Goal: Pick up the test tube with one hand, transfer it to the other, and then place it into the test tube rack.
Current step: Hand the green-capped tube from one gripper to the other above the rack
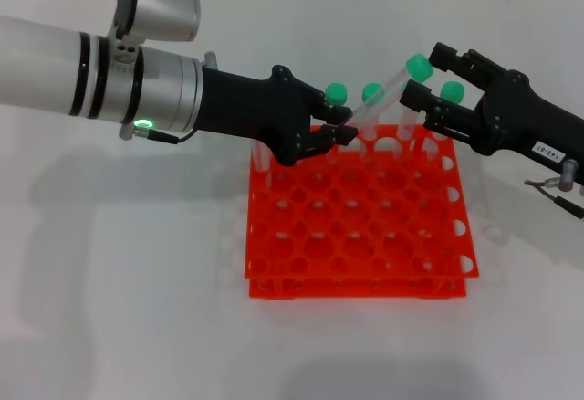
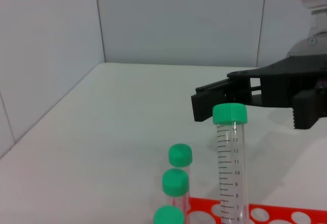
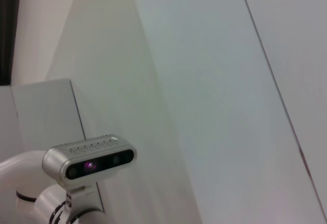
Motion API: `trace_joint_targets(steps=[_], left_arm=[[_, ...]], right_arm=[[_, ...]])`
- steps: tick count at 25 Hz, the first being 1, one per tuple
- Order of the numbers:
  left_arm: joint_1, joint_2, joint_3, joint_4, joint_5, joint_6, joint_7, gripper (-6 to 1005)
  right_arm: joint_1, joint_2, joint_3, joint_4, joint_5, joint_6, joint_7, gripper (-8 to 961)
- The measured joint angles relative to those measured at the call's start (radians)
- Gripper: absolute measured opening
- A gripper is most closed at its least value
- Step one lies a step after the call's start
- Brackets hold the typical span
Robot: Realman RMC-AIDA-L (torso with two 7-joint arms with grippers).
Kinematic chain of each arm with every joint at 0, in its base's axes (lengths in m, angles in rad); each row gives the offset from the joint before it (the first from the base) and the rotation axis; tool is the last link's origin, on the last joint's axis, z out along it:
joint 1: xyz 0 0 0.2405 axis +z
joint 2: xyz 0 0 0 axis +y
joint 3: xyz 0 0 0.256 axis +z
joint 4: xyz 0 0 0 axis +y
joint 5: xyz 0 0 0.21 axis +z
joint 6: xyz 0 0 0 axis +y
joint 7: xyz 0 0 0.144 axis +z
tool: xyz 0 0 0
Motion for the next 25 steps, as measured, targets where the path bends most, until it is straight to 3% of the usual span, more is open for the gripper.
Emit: trace_joint_targets(steps=[25], left_arm=[[-0.004, -0.001, 0.001, -0.015, -0.036, -0.001, 0.035, 184]], right_arm=[[0.030, 0.000, 0.006, 0.055, 0.018, -0.021, -0.040, 838]])
